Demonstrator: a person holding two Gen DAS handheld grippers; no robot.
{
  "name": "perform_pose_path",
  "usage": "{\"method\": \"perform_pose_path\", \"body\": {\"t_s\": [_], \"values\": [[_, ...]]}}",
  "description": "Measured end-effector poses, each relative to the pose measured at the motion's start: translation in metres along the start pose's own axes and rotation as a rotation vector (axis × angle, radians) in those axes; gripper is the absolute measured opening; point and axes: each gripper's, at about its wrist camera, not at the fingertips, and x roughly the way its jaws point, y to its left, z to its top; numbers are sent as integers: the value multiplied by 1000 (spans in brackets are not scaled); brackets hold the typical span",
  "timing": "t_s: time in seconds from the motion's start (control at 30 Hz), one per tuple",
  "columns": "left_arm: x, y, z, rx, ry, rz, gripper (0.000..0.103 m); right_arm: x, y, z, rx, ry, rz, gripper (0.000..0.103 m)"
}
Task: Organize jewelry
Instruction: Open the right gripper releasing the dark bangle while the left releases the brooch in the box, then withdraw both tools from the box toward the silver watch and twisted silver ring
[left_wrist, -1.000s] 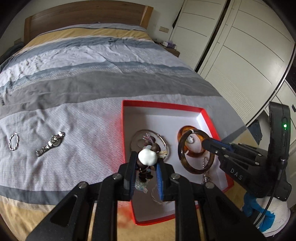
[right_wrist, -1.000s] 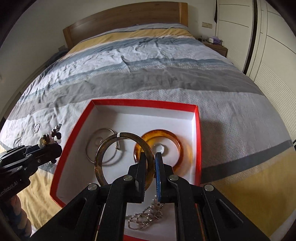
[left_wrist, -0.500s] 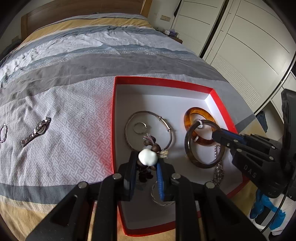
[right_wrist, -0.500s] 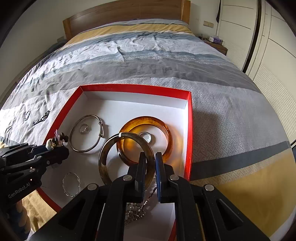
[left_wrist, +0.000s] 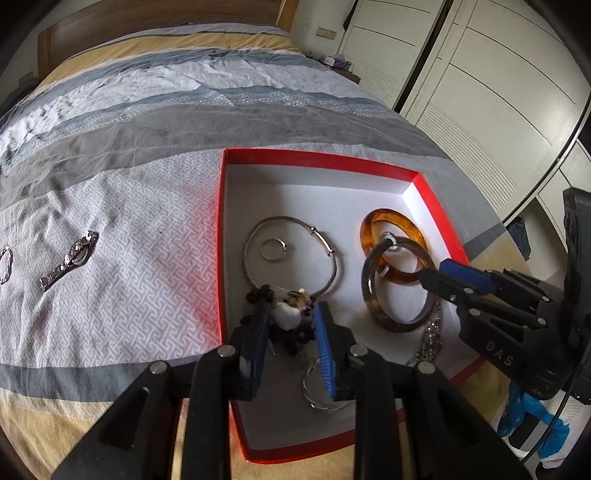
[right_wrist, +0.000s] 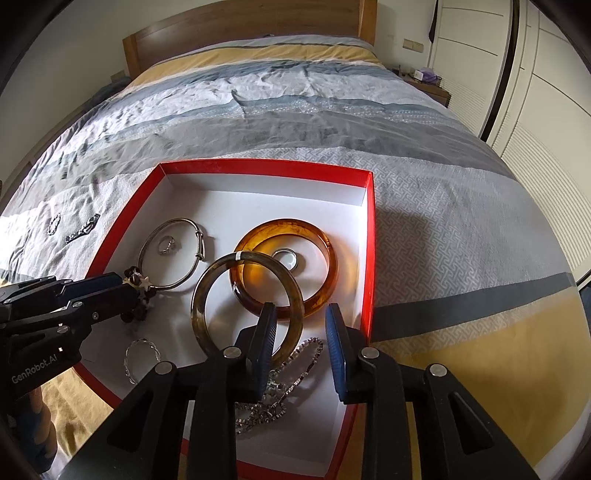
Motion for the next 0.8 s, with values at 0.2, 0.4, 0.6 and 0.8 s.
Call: {"method": "perform_pose_path", "body": {"t_s": [0.2,0.4,0.6,0.8], "values": [[-13,-3,-3,8,-4,-2,31,-14,-2,1,9,-19,1,29],[-45,-4,-3,-3,-38,10,33,-40,2,1,21,-44,1,32],[-90,-2,-12,-15,-87,52,38,-72,13,-7,31,-68,21,38],[-136,3,-26,-23,-140,109,40,-104,29,-22,27,-85,40,39]]}}
